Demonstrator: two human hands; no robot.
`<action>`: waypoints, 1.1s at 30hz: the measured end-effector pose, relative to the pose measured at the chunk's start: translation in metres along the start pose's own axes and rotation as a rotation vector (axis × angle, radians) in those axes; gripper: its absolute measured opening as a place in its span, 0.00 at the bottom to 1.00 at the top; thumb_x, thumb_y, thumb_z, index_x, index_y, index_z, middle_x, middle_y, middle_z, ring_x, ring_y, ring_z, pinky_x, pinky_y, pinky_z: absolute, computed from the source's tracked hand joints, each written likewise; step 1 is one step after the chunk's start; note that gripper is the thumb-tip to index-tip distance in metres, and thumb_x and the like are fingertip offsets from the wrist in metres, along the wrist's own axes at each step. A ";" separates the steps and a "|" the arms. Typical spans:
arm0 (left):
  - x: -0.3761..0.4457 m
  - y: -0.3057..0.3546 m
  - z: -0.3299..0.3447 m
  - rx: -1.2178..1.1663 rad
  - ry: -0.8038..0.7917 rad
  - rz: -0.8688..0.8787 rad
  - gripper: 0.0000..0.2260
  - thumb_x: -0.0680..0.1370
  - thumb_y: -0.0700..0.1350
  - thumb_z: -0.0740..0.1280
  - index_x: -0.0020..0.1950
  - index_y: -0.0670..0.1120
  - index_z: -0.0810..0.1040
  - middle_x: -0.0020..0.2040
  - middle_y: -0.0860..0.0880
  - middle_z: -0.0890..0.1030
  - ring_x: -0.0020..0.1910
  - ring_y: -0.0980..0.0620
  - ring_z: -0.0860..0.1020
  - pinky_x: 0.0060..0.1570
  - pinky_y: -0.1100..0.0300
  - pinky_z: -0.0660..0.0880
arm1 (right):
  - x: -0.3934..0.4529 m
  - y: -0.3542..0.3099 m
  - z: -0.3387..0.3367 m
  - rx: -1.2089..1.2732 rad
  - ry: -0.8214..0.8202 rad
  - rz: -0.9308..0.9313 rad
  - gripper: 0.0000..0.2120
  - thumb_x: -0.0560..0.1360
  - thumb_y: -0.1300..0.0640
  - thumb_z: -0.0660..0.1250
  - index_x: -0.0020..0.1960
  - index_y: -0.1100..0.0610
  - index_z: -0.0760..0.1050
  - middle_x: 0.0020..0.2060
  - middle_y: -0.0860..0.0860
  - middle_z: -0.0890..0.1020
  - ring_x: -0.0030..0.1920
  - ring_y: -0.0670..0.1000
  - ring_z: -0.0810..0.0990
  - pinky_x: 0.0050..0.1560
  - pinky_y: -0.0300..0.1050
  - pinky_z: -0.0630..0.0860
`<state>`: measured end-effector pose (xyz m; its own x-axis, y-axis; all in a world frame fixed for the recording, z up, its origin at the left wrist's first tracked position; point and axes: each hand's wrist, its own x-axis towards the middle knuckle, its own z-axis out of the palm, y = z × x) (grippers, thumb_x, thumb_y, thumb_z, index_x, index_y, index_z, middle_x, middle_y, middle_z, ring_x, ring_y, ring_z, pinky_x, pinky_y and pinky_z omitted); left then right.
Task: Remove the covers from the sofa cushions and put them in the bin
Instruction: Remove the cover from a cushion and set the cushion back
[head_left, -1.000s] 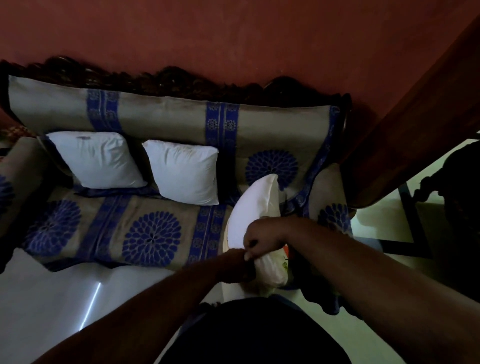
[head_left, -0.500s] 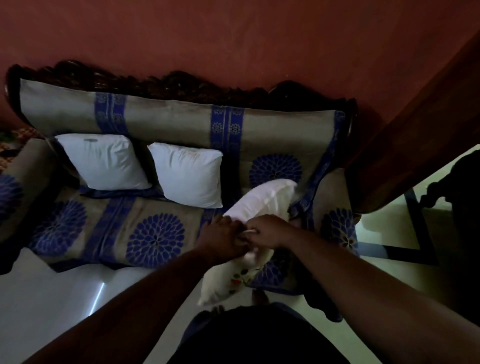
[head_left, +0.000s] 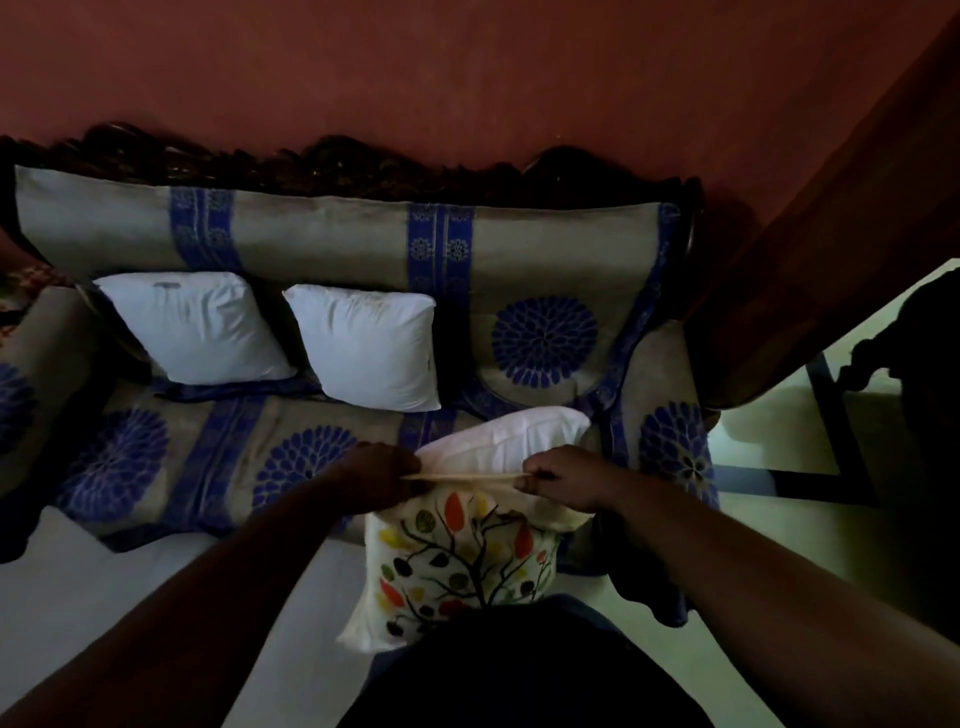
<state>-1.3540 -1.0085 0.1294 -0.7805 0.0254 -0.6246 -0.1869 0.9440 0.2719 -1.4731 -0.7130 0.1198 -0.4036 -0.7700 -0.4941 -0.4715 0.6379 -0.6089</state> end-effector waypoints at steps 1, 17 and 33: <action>-0.001 -0.001 -0.008 -0.068 -0.091 -0.009 0.30 0.69 0.78 0.60 0.54 0.55 0.78 0.52 0.53 0.81 0.52 0.53 0.79 0.53 0.59 0.73 | 0.000 -0.006 0.003 0.037 0.023 -0.021 0.19 0.82 0.42 0.62 0.37 0.51 0.68 0.31 0.48 0.71 0.33 0.46 0.72 0.38 0.46 0.67; 0.023 0.093 0.035 -0.366 -0.125 0.271 0.25 0.72 0.61 0.74 0.62 0.46 0.83 0.58 0.46 0.83 0.56 0.48 0.81 0.55 0.57 0.75 | 0.003 -0.014 -0.028 -0.162 0.093 -0.066 0.32 0.75 0.27 0.59 0.30 0.55 0.66 0.26 0.52 0.66 0.25 0.48 0.65 0.30 0.47 0.61; 0.019 0.160 0.087 -0.169 -0.209 0.125 0.50 0.64 0.77 0.69 0.78 0.51 0.64 0.76 0.48 0.68 0.72 0.50 0.68 0.74 0.52 0.63 | -0.014 -0.025 -0.027 0.108 -0.269 -0.072 0.25 0.78 0.38 0.66 0.33 0.56 0.69 0.29 0.50 0.67 0.29 0.45 0.66 0.35 0.45 0.66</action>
<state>-1.3468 -0.8286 0.0968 -0.6674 0.2219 -0.7109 -0.2069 0.8617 0.4633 -1.4769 -0.7182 0.1587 -0.1431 -0.7981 -0.5853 -0.3992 0.5877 -0.7038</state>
